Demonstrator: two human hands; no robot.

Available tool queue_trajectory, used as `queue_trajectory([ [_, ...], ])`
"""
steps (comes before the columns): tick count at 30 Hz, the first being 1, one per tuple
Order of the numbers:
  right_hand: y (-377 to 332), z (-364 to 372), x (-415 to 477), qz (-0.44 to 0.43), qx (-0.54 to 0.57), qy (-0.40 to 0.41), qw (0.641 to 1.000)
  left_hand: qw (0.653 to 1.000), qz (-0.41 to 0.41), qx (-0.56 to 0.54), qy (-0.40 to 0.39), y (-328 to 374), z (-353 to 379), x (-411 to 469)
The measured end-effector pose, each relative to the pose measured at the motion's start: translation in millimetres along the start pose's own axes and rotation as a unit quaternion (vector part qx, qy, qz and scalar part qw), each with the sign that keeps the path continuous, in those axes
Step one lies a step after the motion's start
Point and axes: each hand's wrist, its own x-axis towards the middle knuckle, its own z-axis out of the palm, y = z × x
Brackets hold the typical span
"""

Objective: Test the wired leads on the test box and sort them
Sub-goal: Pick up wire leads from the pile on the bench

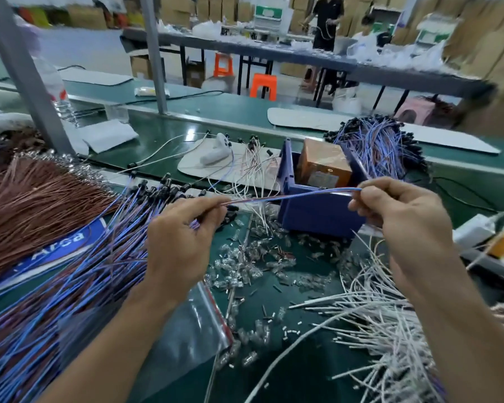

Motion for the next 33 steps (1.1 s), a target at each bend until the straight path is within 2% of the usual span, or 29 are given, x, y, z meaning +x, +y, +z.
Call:
queue_trajectory([
  [2,15,-18,-13,0.002,-0.061,0.013,0.998,0.998,-0.002,-0.056,-0.018,13,4,3],
  [8,14,-41,-39,-0.051,-0.268,-0.004,0.962,0.982,0.163,0.029,-0.093,53,32,5],
  [12,-11,-24,-49,-0.12,-0.272,-0.055,0.953,0.977,0.166,-0.009,-0.135,73,60,-13],
  [15,-17,-11,-52,-0.135,-0.246,-0.081,0.956,0.98,0.14,-0.061,-0.13,79,72,-19],
  [18,-11,-11,-45,-0.138,-0.29,-0.075,0.944,0.983,0.101,-0.059,-0.139,71,73,-13],
  [20,-2,-17,-38,-0.139,-0.32,-0.052,0.936,0.984,0.014,-0.081,-0.159,59,70,-5],
  [23,16,-25,-27,-0.119,-0.334,0.002,0.935,0.966,-0.123,-0.127,-0.19,32,60,10],
  [26,33,-21,-24,-0.088,-0.346,0.027,0.934,0.926,-0.24,-0.195,-0.217,11,50,18],
  [27,37,-17,-25,-0.083,-0.354,0.019,0.931,0.896,-0.293,-0.263,-0.206,6,50,18],
  [29,46,-7,-29,-0.072,-0.371,-0.027,0.925,0.811,-0.381,-0.414,-0.161,-1,56,16],
  [30,50,-2,-32,-0.058,-0.381,-0.063,0.921,0.774,-0.399,-0.47,-0.142,-3,59,14],
  [31,55,2,-35,-0.039,-0.39,-0.1,0.915,0.753,-0.408,-0.5,-0.131,-5,61,12],
  [33,62,9,-41,-0.007,-0.385,-0.157,0.909,0.744,-0.404,-0.512,-0.146,-4,63,9],
])
